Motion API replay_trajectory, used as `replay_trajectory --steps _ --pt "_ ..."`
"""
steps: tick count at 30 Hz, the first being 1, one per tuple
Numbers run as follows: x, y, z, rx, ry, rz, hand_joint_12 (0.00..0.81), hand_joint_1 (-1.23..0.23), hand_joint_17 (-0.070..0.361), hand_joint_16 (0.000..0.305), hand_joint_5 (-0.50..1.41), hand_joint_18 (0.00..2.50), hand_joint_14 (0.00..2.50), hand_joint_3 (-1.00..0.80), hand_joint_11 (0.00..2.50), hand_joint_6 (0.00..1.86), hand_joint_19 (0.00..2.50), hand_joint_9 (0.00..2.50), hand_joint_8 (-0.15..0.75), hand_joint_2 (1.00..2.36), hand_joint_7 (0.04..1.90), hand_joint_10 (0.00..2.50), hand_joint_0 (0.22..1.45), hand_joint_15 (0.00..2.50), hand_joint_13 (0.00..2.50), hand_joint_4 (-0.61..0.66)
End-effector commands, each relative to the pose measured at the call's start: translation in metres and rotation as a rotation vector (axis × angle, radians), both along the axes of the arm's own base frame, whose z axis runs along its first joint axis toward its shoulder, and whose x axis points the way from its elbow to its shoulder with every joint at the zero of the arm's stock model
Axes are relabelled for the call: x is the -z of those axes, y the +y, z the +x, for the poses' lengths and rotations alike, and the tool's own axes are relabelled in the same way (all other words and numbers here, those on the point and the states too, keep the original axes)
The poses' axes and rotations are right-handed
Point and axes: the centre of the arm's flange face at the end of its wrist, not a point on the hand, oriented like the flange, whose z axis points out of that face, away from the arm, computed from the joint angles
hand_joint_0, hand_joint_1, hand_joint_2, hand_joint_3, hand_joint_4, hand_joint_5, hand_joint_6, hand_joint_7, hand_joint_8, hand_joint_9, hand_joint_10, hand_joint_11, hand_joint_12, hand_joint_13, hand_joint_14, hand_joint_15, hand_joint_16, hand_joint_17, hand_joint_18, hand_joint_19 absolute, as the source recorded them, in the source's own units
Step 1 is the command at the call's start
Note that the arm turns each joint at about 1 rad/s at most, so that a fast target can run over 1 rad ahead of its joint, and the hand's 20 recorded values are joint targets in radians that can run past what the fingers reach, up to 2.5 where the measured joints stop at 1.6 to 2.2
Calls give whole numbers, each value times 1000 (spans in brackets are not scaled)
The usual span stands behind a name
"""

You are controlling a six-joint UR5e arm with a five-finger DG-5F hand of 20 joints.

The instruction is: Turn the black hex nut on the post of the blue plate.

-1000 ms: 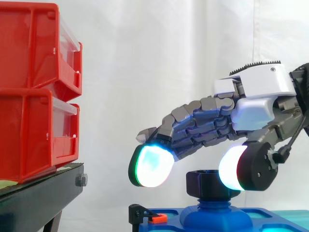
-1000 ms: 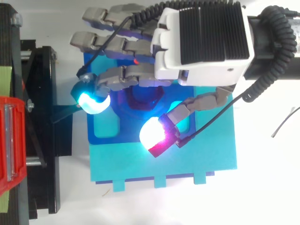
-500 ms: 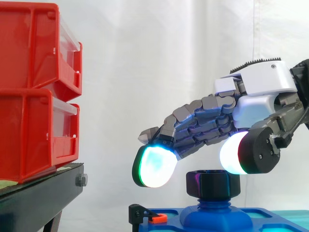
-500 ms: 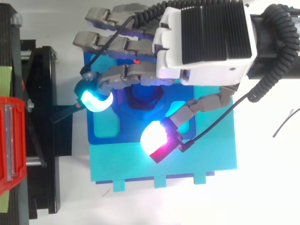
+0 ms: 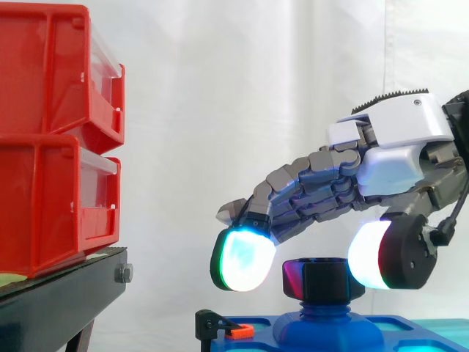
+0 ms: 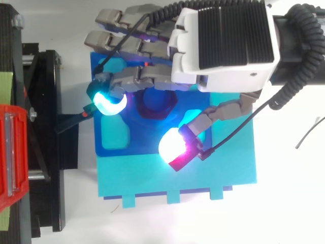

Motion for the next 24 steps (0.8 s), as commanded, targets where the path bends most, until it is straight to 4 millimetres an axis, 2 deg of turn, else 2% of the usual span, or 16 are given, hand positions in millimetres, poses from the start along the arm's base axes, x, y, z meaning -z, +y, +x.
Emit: replay_trajectory --steps 1,8,13,24 --pt "-7 1 -3 -2 1 -4 400 -797 130 58 -300 0 0 -500 0 502 233 0 198 1000 697 0 396 0 0 47" --pt "-11 1 -2 -2 -7 -6 402 -777 131 58 -300 0 1 -500 0 502 248 0 198 1000 696 0 396 0 0 49" --pt "-22 1 2 -4 -33 -2 398 -787 129 58 -300 0 0 -500 0 502 241 0 198 1000 692 0 401 0 0 52" --pt "-21 3 2 -8 -26 12 380 -804 121 54 -300 0 0 -500 0 502 221 0 184 1000 689 0 446 0 0 53"
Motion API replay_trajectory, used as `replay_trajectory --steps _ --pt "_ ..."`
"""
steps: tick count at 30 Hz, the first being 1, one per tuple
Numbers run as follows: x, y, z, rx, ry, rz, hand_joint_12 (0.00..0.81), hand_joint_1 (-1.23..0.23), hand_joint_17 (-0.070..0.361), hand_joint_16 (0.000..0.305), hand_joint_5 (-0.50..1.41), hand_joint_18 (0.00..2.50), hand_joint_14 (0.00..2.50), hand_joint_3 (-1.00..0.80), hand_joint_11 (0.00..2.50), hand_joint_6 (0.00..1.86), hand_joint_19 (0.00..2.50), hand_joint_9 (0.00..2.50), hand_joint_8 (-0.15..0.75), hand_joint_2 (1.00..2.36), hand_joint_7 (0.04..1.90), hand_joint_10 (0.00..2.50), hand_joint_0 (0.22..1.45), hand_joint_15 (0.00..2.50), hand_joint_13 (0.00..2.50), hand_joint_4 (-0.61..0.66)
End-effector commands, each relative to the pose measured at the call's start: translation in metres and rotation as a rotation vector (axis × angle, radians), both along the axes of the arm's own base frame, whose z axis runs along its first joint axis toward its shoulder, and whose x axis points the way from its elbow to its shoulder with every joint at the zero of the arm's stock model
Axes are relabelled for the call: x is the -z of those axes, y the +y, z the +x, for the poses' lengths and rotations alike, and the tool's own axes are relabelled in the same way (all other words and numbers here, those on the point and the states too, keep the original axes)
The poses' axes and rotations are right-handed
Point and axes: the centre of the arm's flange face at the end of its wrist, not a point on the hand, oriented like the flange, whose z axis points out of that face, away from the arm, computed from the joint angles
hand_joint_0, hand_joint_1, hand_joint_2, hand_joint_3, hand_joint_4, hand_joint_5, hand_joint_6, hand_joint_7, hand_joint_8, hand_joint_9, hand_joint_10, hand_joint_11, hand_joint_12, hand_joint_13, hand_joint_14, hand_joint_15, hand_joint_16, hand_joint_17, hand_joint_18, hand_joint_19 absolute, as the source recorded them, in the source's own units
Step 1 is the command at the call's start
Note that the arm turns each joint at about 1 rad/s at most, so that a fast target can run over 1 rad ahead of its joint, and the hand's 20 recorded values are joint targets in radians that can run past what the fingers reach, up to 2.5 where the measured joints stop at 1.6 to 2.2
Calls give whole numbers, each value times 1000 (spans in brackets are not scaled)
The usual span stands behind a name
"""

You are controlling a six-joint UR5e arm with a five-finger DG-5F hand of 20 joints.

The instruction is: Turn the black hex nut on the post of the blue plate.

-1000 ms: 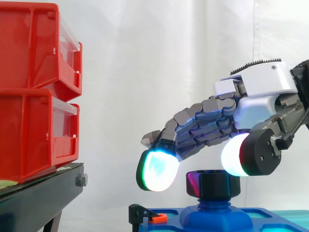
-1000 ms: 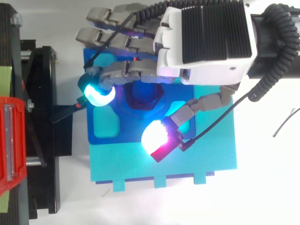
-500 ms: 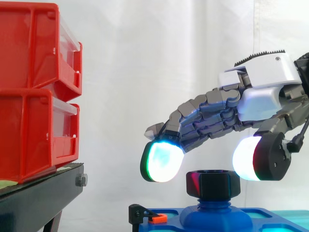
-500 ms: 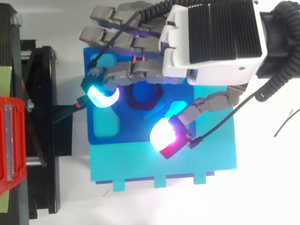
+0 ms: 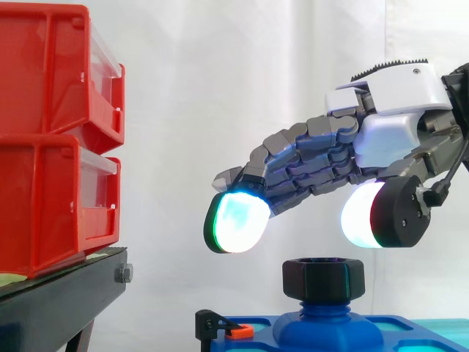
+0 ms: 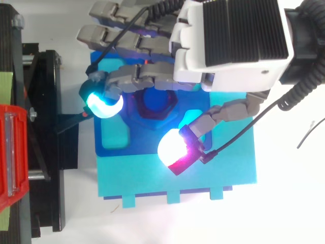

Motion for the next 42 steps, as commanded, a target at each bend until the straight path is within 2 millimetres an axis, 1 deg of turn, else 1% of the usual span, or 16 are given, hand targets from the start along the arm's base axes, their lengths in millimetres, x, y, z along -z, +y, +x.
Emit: replay_trajectory --steps 1,5,9,14,17,19,20,31,34,37,42 --pt "0 1 0 -11 2 7 381 -803 121 54 -300 0 0 -500 0 502 219 0 182 1000 689 0 450 0 0 55" --pt "0 3 0 -27 1 9 371 -808 117 52 -300 0 0 -500 0 502 214 0 175 1000 687 0 471 0 0 66" --pt "0 2 -1 -41 1 14 373 -810 118 52 -300 0 0 -500 0 502 214 0 178 1000 692 0 468 0 0 74" --pt "0 0 -1 -38 6 15 392 -783 125 56 -300 0 0 -500 0 502 228 0 197 1000 700 0 425 0 0 116" --pt "0 0 -2 -38 7 15 399 -786 129 57 -300 0 0 -500 0 502 230 0 210 1000 715 0 406 0 0 152" --pt "1 0 -2 -39 9 16 405 -782 131 58 -298 0 0 -500 0 502 228 0 213 1000 718 0 396 0 0 153" --pt "0 0 -2 -39 7 16 410 -801 134 59 -289 0 0 -500 0 502 194 0 223 1000 701 0 390 0 0 167" --pt "1 -6 -3 -40 11 21 424 -708 141 63 -277 0 0 -500 0 502 205 0 238 1000 711 0 366 0 0 198" --pt "5 -6 -4 -43 12 22 424 -683 143 63 -276 0 0 -500 0 502 217 0 240 1000 712 0 363 0 0 203" --pt "14 -6 -6 -52 14 23 426 -663 143 64 -274 0 0 -500 0 502 217 0 244 1000 720 0 363 0 0 208" --pt "13 -6 -4 -66 -9 24 428 -642 143 64 -267 0 0 -500 0 503 215 0 248 1000 762 0 360 0 0 225"
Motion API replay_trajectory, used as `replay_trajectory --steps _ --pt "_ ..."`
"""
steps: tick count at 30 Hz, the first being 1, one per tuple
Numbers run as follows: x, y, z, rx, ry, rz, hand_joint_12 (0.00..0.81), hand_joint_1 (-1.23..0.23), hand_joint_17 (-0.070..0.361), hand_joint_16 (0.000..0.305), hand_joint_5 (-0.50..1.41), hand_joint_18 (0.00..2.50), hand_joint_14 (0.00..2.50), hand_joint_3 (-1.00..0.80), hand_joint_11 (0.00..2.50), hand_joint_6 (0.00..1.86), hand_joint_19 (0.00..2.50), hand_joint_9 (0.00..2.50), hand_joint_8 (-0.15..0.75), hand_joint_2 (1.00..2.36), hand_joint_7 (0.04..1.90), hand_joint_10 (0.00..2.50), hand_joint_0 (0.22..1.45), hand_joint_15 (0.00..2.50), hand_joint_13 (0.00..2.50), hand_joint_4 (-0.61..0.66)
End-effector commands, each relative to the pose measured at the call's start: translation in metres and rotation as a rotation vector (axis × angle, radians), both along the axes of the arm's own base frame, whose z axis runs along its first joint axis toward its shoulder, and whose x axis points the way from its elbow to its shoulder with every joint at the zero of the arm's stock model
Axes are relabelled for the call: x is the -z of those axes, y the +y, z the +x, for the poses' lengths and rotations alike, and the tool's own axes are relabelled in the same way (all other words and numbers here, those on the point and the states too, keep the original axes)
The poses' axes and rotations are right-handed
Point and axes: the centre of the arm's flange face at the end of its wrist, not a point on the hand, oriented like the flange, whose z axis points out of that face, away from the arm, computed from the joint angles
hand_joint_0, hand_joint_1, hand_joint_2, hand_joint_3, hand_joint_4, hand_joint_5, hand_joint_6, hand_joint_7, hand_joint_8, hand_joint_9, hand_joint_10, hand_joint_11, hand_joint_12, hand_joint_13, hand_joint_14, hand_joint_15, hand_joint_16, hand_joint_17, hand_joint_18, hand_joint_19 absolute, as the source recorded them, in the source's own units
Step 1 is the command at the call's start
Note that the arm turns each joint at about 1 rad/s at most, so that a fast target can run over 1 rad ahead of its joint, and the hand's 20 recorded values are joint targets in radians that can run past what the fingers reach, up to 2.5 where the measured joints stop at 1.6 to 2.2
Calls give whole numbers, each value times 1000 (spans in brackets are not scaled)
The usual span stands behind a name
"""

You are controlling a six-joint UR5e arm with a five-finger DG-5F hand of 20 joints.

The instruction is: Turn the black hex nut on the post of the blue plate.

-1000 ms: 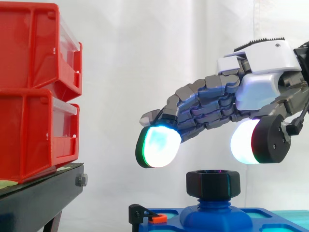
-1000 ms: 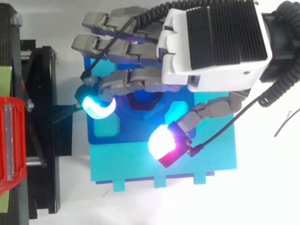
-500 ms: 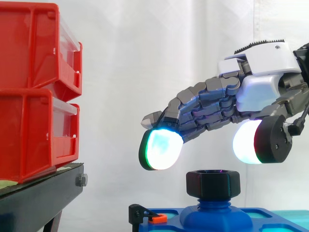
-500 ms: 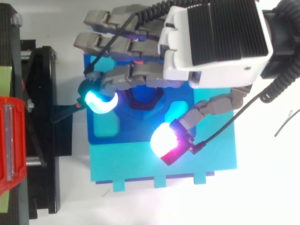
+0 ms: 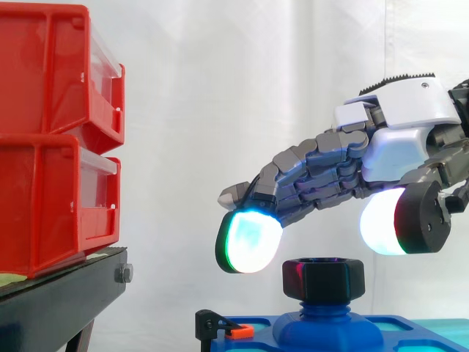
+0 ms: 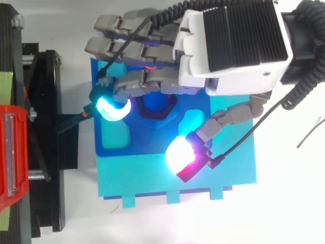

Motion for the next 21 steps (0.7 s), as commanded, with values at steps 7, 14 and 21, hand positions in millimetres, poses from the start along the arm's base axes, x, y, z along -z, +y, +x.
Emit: replay_trajectory --steps 7,14,21 --pt "1 0 0 -11 -7 1 428 -575 143 64 -252 0 0 -500 0 503 225 0 260 1000 824 0 359 0 0 252" --pt "2 -1 -2 -11 11 0 431 -507 145 64 -233 0 0 -500 0 503 217 0 279 1000 875 0 361 0 0 308" --pt "2 0 -3 -22 14 0 425 -458 143 64 -231 0 0 -500 0 503 205 0 278 1000 872 0 371 0 0 305"
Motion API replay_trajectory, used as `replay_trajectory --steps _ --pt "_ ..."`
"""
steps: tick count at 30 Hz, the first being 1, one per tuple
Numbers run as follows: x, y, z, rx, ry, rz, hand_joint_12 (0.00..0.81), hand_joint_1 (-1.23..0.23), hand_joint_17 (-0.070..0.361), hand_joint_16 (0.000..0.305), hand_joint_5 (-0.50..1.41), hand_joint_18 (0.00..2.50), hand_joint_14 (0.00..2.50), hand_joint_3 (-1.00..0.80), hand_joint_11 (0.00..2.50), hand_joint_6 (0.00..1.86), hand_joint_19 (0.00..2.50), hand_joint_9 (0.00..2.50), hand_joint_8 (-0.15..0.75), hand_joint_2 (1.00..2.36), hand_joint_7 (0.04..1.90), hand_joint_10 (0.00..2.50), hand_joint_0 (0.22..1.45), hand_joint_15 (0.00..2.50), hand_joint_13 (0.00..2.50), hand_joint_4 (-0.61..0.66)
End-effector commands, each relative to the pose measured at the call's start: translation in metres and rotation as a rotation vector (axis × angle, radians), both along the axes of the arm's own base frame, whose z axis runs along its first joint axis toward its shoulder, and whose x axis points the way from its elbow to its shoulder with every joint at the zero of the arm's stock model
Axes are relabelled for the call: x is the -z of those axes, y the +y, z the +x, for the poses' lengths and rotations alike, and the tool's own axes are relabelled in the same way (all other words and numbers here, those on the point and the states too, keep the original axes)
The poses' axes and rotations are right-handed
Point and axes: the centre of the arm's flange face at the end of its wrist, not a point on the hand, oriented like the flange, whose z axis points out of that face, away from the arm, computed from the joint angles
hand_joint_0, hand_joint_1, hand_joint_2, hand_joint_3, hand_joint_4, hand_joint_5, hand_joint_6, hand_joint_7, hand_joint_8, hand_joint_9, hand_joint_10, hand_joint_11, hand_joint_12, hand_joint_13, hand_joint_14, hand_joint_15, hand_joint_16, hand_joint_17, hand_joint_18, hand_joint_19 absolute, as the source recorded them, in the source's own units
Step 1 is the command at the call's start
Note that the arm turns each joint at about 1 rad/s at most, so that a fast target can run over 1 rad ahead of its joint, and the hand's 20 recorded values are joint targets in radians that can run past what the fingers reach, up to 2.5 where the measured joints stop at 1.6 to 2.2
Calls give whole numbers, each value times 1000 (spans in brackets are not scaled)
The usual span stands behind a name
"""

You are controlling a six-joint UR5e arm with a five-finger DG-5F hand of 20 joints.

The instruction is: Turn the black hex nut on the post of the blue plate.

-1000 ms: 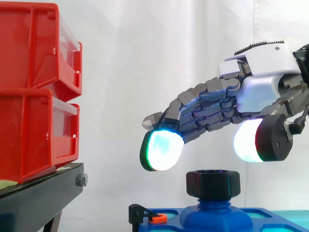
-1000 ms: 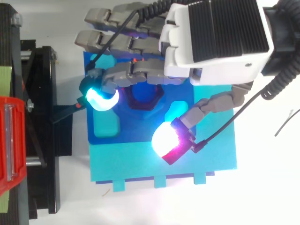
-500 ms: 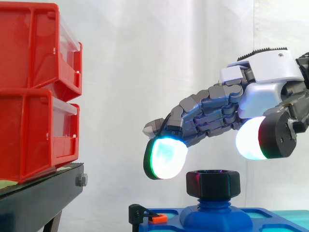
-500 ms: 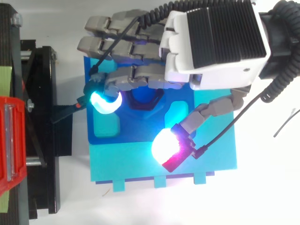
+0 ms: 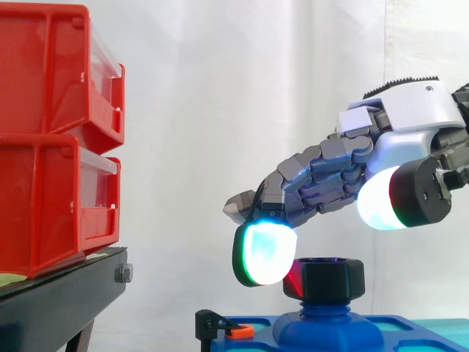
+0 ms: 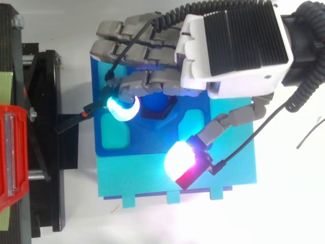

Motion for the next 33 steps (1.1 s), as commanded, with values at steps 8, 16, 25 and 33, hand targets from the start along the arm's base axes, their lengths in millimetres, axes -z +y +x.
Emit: replay_trajectory --steps 8,16,25,33 --pt "-1 -2 -1 -2 0 0 423 -438 142 63 -231 0 0 -500 0 503 214 0 278 1000 875 0 379 0 0 306" --pt "0 -7 -1 6 -4 0 420 -433 141 63 -231 0 0 -500 0 503 213 0 278 1000 874 0 384 0 0 303" --pt "0 -17 -4 3 3 5 418 -430 141 62 -232 0 0 -500 0 503 222 0 279 1000 873 0 388 0 0 300" --pt "-1 -25 -5 12 1 4 417 -371 139 62 -237 0 0 -500 0 503 221 0 278 1000 874 0 393 0 0 291"
